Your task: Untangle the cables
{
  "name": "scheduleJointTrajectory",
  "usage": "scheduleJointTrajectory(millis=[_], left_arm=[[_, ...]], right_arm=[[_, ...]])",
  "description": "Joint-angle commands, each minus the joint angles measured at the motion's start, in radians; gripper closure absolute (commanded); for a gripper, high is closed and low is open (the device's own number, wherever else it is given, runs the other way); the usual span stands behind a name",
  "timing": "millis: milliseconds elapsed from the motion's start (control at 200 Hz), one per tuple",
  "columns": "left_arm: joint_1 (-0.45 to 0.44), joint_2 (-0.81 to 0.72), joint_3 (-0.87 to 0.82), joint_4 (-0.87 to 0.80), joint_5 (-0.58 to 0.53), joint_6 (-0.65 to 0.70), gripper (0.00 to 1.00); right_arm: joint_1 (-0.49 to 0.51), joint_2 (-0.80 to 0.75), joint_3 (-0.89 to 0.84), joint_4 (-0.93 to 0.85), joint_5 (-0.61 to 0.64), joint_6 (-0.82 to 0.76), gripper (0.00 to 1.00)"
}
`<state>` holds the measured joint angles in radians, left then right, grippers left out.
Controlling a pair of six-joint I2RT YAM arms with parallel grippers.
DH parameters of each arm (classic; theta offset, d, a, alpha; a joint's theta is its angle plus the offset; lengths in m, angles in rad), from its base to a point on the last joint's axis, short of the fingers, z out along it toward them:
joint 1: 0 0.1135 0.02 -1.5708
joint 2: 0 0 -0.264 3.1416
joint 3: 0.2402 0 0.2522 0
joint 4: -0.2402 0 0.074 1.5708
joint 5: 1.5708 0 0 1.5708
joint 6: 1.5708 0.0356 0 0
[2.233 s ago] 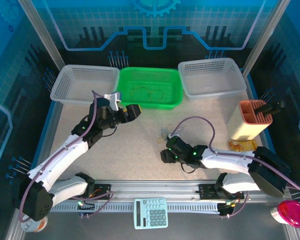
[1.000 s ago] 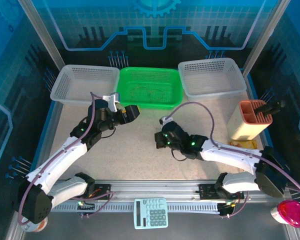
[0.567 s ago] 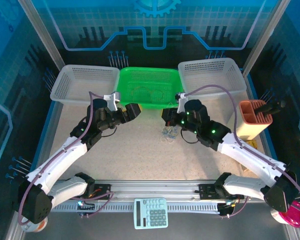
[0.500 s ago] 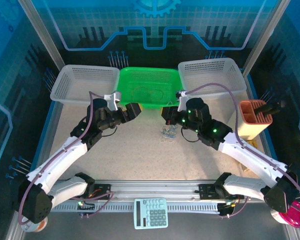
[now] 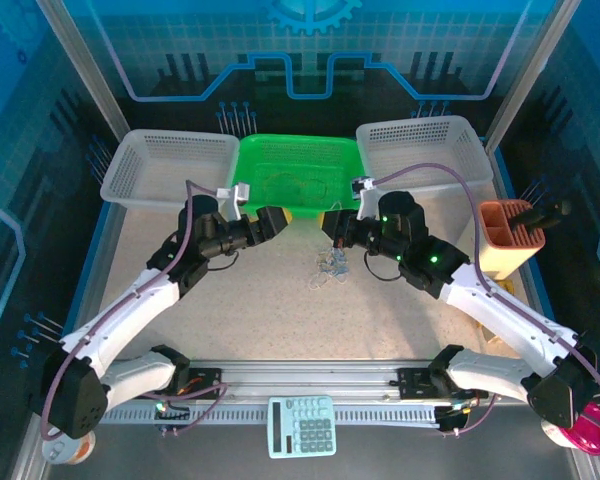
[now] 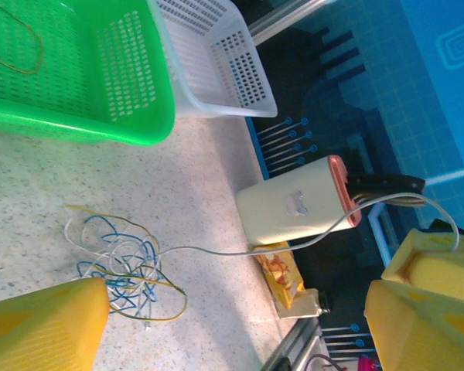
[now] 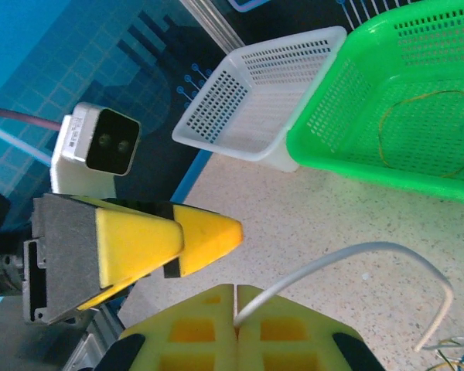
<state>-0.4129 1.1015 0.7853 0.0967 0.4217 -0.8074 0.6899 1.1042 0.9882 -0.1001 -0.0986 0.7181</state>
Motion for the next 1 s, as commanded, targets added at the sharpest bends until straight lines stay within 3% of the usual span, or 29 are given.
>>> scheduleJointTrajectory(millis=[0,305,675,815,995], left_arm=[[-0.006,0.031,-0.012,0.050,0.063,-0.049,0.13],[-0.067,0.131,-0.016,0.268,0.066,-0.302,0.13],[-0.139,0.249,-0.060,0.527,-0.030,-0.581,0.13],[-0.147,0.287,-0.083,0.620,-0.051,-0.644,0.13],[-0.158,0.310,-0.101,0.629,-0.055,-0.632,0.13]], right_arm=[[-0.015,-0.035,-0.003,0.063,-0.061,0.005,1.00],[-0.015,-0.031,0.044,0.074,-0.136,-0.041,1.00],[-0.015,-0.012,0.045,0.103,-0.181,-0.049,1.00],[-0.016,-0.002,0.048,0.111,-0.196,-0.045,1.00],[-0.015,0.012,0.078,0.118,-0.225,-0.042,1.00]])
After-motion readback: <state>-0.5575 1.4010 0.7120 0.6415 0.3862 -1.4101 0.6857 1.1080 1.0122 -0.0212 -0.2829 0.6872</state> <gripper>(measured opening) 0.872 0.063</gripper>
